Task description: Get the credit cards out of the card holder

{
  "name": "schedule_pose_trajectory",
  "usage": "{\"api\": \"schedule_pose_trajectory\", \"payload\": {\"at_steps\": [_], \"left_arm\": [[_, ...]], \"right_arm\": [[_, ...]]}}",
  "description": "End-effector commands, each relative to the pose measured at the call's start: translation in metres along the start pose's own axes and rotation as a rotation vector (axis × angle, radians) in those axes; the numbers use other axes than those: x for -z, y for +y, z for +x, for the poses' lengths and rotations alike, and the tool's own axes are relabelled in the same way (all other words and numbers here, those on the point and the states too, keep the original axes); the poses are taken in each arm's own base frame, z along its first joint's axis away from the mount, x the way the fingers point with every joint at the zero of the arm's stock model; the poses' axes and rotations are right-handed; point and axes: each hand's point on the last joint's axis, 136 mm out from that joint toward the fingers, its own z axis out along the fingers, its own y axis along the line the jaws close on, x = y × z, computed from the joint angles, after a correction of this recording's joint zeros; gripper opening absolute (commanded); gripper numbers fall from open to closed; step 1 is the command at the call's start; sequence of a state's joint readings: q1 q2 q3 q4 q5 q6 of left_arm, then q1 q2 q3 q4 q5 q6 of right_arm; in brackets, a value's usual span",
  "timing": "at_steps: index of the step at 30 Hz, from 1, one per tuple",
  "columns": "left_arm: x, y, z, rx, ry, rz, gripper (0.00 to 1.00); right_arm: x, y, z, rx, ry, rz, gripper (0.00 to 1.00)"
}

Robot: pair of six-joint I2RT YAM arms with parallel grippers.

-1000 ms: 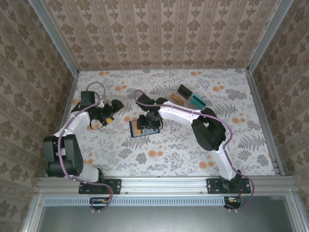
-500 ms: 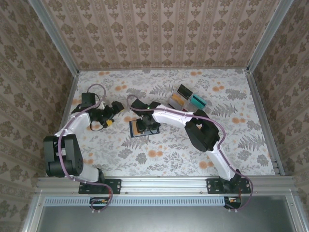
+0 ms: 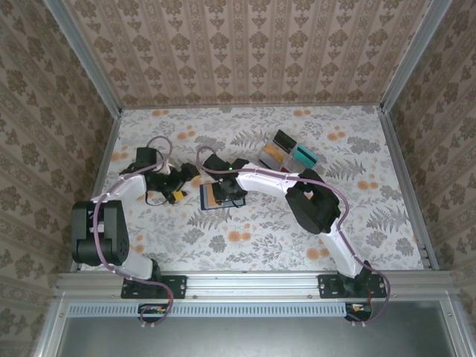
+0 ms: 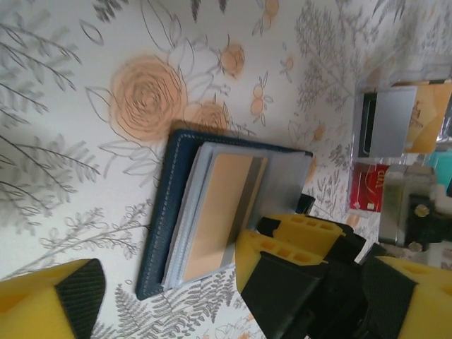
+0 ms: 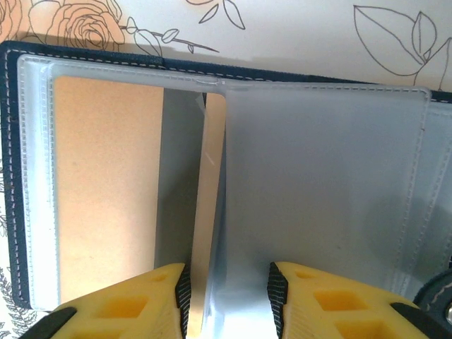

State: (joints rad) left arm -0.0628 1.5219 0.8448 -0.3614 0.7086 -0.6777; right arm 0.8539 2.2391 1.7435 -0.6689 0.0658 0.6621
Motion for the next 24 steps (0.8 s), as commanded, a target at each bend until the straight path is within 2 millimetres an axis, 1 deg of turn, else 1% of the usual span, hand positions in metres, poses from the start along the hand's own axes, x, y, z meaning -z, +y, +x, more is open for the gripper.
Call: {"api": "schedule_pose_trajectory", "payload": {"at_steps": [1,5,6,8,11,14,16,24], "left_arm": [[-0.006,-0.009,0.004,-0.026,0.04,0.022,0.9],[-0.015,-0.014,0.004,-0.034,0.069,0.036,0.66],[-0.018,-0.016,0.005,-0.038,0.078,0.038,0.61],[-0.022,-0.021,0.007,-0.054,0.093,0.042,0.57],[-0.03,-0.023,0.01,-0.069,0.121,0.036,0.52],[-0.039,-0.019,0.013,-0.065,0.144,0.021,0.47],[-0.044,-0.018,0.014,-0.062,0.154,0.019,0.41],[-0.053,-0.007,0.019,-0.061,0.181,-0.013,0.4]], "right_arm": [[-0.029,-0.03,0.026,-0.028,0.066,0.097,0.38],[-0.028,-0.032,0.027,-0.038,0.059,0.079,0.36],[-0.028,-0.033,0.027,-0.042,0.058,0.078,0.35],[-0.029,-0.034,0.028,-0.05,0.059,0.076,0.34],[-0.028,-0.034,0.028,-0.054,0.061,0.071,0.34],[-0.03,-0.037,0.029,-0.06,0.068,0.076,0.33],[-0.029,-0.039,0.03,-0.07,0.075,0.083,0.31],[-0.029,-0.043,0.032,-0.089,0.095,0.084,0.3]]}}
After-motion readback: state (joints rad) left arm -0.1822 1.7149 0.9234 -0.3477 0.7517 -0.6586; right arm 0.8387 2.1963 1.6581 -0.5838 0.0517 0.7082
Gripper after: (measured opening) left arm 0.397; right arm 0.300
